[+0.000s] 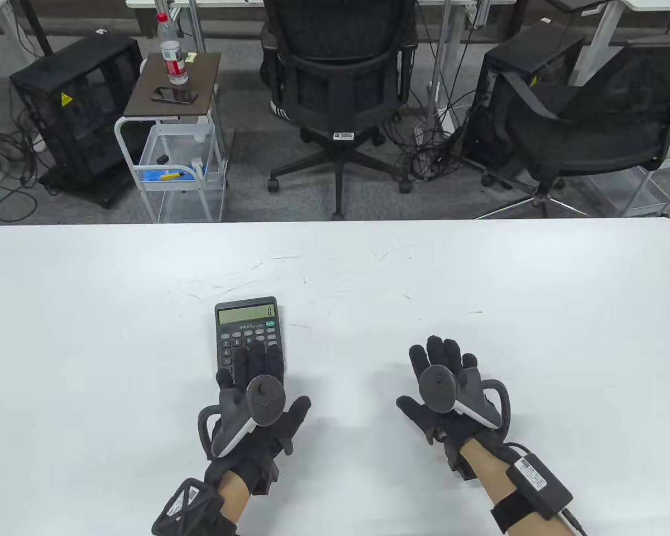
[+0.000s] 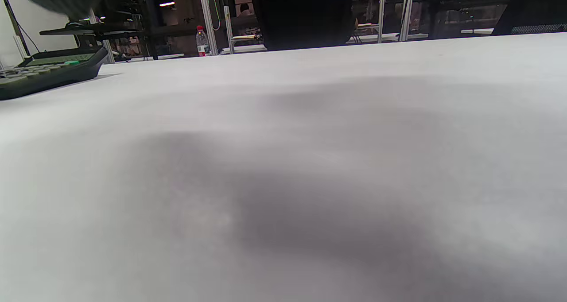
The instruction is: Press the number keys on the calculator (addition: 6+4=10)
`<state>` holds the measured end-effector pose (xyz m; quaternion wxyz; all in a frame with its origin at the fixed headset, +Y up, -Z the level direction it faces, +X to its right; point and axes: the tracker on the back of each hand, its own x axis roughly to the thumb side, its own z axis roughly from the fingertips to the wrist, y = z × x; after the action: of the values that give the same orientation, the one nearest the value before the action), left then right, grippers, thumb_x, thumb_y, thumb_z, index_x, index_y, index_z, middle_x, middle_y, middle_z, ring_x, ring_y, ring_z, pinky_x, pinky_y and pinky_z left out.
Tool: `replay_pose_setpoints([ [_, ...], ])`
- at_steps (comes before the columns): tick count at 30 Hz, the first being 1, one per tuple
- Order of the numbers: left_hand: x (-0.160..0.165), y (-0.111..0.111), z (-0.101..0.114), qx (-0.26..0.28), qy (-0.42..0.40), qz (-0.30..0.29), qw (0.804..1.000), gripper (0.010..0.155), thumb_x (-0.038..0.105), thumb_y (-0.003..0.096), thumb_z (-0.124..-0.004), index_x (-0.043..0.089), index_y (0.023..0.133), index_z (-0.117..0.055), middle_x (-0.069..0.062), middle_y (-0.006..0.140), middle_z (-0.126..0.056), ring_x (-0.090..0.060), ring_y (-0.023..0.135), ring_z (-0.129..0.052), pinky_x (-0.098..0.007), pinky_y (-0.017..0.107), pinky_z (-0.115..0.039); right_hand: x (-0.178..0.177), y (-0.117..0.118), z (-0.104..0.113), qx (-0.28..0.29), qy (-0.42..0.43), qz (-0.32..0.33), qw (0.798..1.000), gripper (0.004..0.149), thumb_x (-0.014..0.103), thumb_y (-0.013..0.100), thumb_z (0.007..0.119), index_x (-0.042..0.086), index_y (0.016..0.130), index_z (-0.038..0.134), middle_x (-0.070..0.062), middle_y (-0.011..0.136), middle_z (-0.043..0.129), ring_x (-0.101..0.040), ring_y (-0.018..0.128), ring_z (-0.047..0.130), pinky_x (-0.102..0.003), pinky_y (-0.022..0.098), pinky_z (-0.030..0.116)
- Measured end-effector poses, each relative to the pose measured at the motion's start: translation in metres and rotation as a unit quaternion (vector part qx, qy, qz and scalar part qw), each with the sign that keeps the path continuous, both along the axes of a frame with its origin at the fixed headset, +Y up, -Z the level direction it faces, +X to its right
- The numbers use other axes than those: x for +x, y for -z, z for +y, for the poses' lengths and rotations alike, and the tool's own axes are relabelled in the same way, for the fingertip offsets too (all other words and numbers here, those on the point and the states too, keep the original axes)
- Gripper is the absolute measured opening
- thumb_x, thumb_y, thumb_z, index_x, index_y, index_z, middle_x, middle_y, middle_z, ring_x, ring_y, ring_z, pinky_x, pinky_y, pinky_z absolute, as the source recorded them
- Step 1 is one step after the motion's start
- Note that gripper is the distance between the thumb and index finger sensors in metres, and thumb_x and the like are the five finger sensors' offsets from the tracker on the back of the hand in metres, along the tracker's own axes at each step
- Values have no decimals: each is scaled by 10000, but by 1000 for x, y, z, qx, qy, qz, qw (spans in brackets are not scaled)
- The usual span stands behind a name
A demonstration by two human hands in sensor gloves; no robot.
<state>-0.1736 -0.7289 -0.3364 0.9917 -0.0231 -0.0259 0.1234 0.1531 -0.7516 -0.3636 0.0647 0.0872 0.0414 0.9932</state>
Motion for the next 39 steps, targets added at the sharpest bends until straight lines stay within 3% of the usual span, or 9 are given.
replay_pose_setpoints([
  [10, 3, 1, 1, 10, 12, 5, 1000, 974, 723, 402, -713, 321, 1071, -130, 13, 1198, -78, -346, 1124, -88, -663, 783, -173, 3, -1, 2, -5, 6, -6, 1000, 913, 703, 395, 639, 298, 1068, 174, -138, 1179, 153, -448, 1059, 175, -622, 721, 242],
  [16, 3, 16, 9, 18, 3, 47, 999, 1023, 750, 373, -774, 357, 1074, -140, -2, 1203, -79, -408, 1134, -155, -715, 786, -245, 6, -2, 8, -6, 21, -11, 1000, 914, 704, 396, 639, 299, 1068, 171, -138, 1180, 147, -456, 1059, 177, -632, 720, 244],
  [22, -8, 54, 3, -24, 2, 117, 993, 1052, 764, 351, -821, 426, 1062, -122, 13, 1199, -38, -490, 1118, -142, -780, 760, -269, 4, -3, 8, -10, 25, -6, 1000, 914, 705, 397, 638, 301, 1067, 167, -142, 1178, 142, -462, 1057, 176, -638, 717, 247],
  [29, -23, 111, -23, -117, -2, 209, 971, 1075, 797, 316, -849, 492, 1045, -120, 13, 1190, -10, -559, 1098, -188, -824, 730, -332, 4, -3, 8, -13, 28, -5, 1000, 913, 704, 397, 638, 306, 1066, 162, -144, 1177, 134, -477, 1052, 173, -660, 709, 251],
  [39, -28, 146, -35, -162, -7, 242, 957, 1088, 799, 293, -906, 536, 1048, -169, 19, 1196, -29, -573, 1103, -278, -839, 726, -439, 7, -3, 10, -9, 19, -13, 1000, 912, 703, 397, 642, 315, 1065, 157, -141, 1176, 124, -493, 1048, 170, -688, 701, 254],
])
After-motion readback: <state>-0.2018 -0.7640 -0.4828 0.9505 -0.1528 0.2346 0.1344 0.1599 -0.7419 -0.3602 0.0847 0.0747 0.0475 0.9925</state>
